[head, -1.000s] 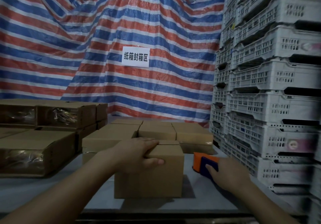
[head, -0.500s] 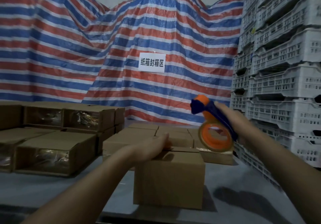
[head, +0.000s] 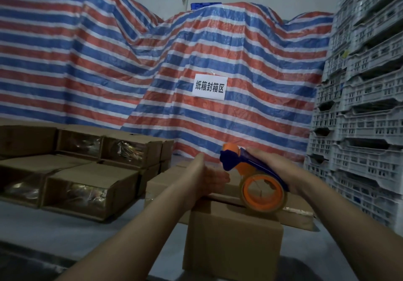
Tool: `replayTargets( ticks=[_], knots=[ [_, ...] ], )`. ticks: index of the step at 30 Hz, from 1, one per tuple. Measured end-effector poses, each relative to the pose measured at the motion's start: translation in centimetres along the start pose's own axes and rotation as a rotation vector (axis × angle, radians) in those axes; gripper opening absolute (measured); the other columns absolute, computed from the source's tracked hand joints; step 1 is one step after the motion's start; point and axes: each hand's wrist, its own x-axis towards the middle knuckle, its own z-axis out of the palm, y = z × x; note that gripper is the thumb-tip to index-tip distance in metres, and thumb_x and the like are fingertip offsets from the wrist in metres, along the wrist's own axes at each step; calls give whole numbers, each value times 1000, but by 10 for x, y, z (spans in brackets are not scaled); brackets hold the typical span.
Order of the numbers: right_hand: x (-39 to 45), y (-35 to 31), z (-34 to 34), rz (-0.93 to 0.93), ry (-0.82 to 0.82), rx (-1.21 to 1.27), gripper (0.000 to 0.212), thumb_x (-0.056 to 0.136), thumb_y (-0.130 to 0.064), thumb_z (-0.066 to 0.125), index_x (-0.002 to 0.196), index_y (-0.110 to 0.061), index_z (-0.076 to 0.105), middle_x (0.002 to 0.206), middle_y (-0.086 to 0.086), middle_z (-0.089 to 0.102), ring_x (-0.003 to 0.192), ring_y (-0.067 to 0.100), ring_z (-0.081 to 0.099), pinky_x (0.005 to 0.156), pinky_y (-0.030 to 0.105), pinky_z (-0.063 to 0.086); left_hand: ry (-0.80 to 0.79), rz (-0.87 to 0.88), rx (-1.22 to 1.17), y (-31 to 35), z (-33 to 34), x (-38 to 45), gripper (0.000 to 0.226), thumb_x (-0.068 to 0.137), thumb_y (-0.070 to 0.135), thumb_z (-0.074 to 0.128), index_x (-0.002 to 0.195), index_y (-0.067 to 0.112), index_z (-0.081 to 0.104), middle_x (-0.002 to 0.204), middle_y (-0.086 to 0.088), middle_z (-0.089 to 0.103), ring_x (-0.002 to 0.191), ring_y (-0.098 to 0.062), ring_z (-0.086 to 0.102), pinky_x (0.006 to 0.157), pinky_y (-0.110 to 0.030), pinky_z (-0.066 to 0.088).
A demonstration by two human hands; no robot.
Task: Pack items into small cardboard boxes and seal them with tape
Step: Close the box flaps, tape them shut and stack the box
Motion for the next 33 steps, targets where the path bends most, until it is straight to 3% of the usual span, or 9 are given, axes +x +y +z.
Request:
replayTargets(
  ticks=[3, 8, 10, 13, 16, 21, 26, 31, 33],
  knots=[
    [3, -3, 2, -12, -4, -38, 76, 69, -78, 63, 103, -11, 75, 92, 13, 78, 73, 22, 72, 75, 33, 54, 4, 51, 30, 0, -7, -2, 49, 101, 52, 38, 111, 11, 64, 96, -11, 76, 92, -24, 72, 71, -32, 55],
    [6, 0, 1, 5, -7, -36, 65, 85, -70, 58, 106, -11, 73, 94, 13, 78, 77, 23, 73, 82, 36, 55, 43, 55, 69, -4, -9, 0, 33, 96, 37, 58, 110, 9, 67, 102, -6, 76, 103, -22, 68, 94, -37, 50],
    [6, 0, 1, 6, -1, -39, 62, 87, -69, 57, 105, -12, 73, 92, 12, 78, 73, 21, 73, 77, 33, 56, 66, 52, 58, -3, -7, -2, 31, 95, 34, 59, 109, 8, 67, 103, -6, 75, 103, -22, 68, 94, -36, 50],
    [6, 0, 0, 14, -5, -29, 63, 83, -70, 60, 103, -13, 75, 92, 13, 78, 73, 21, 73, 72, 31, 55, 97, 51, 40, -2, -1, -5, 28, 94, 32, 62, 110, 9, 65, 101, -7, 74, 98, -21, 68, 83, -32, 50],
    [6, -3, 0, 11, -18, -51, 65, 81, -73, 60, 103, -13, 75, 93, 13, 78, 73, 21, 74, 72, 31, 54, 137, 56, 57, -1, 6, -6, 25, 96, 27, 60, 113, 9, 64, 98, -4, 73, 90, -17, 66, 73, -28, 46],
    [8, -12, -2, 34, -60, -136, 66, 79, -73, 61, 105, -14, 73, 92, 11, 78, 73, 20, 73, 72, 29, 55, 300, 64, 156, -6, 13, -4, 14, 95, 20, 54, 100, 11, 63, 80, -1, 65, 71, -12, 58, 59, -28, 37],
    [8, -31, -4, 110, -161, -365, 61, 89, -68, 56, 110, -11, 68, 83, 6, 76, 64, 14, 68, 67, 25, 51, 346, 156, 216, -20, 6, 7, 20, 102, 23, 45, 110, 11, 59, 80, -6, 60, 68, -16, 52, 62, -28, 41],
    [6, -34, -16, 198, -199, -436, 57, 93, -63, 54, 110, -11, 67, 78, 3, 75, 59, 12, 66, 58, 21, 51, 382, 123, 18, -24, -4, 11, 22, 103, 19, 41, 114, 5, 54, 69, -5, 51, 60, -16, 50, 57, -30, 45],
    [6, -32, -19, 216, -185, -478, 59, 92, -65, 53, 109, -11, 68, 78, 3, 75, 59, 11, 66, 58, 20, 51, 396, 141, -99, -26, -4, 11, 26, 103, 14, 40, 123, 1, 52, 68, -5, 51, 57, -15, 51, 63, -33, 51]
  ],
)
